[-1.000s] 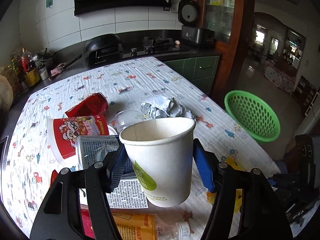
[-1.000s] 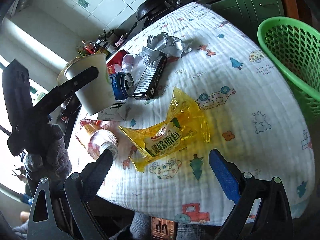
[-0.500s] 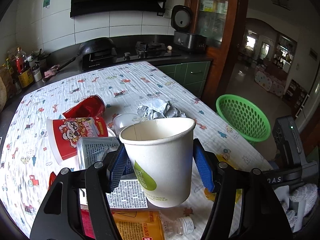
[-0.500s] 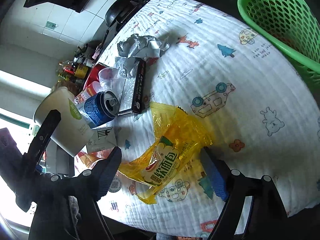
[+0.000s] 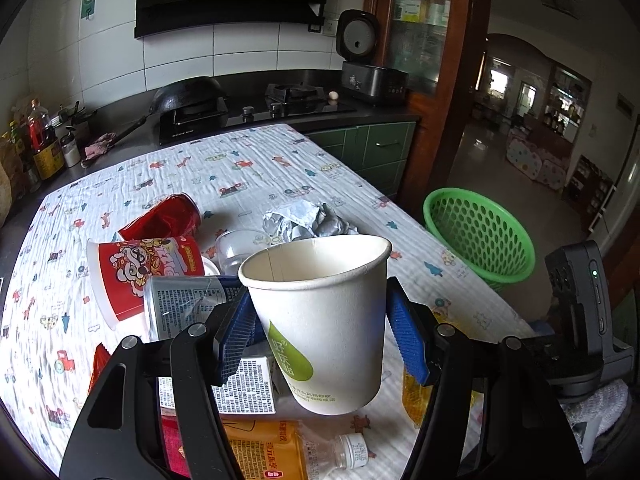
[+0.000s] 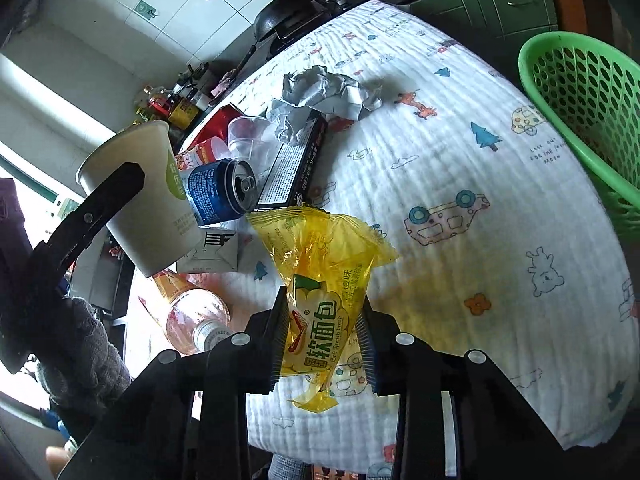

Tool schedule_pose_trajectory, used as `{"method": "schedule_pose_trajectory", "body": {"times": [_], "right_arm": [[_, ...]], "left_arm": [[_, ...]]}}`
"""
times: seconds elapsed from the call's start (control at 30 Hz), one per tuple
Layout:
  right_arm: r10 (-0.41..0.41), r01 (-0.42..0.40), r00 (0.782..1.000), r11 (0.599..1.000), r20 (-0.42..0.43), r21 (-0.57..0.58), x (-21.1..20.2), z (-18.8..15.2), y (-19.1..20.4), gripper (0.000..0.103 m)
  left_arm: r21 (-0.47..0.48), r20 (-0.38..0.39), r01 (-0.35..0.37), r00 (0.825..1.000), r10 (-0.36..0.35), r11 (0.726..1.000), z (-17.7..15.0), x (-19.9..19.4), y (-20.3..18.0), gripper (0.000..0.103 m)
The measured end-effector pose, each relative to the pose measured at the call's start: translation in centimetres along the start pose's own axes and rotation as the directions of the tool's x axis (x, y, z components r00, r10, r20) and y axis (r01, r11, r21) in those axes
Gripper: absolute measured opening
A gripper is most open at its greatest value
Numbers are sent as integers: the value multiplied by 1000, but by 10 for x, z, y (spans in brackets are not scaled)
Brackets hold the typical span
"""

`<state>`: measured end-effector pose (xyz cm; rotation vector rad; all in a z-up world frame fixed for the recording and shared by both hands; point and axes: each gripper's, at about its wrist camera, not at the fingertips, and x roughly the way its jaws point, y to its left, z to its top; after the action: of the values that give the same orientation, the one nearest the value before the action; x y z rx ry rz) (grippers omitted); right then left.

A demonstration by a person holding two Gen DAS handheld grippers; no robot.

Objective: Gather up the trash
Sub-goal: 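Carry the wrapper in the right tool and cup in the left tool into the green basket, releasing both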

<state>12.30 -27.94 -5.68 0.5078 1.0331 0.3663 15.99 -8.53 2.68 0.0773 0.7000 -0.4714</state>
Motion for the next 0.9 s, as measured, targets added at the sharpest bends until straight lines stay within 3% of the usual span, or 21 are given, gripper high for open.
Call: {"method": "schedule_pose_trajectory", "body": {"times": [0.33, 0.6, 0.77, 0.9], "right_arm": [[10, -4, 997, 997, 75, -75, -31, -1, -1, 28], [-11, 18, 988, 999, 156, -47, -70, 13, -40, 28], [-72, 74, 974, 997, 217, -4, -97, 32, -81, 28], [-166, 161, 949, 986, 268, 38, -115, 54, -121, 28]], "left_arm": [[12, 2, 0, 1000, 0, 1000, 12, -5, -22, 63], [35, -22, 30, 999, -29, 999, 27, 8, -53, 63], [46, -51, 70, 996, -68, 997, 42, 30, -78, 63], [68, -67, 104, 993, -99, 992, 58, 52, -102, 63]]}}
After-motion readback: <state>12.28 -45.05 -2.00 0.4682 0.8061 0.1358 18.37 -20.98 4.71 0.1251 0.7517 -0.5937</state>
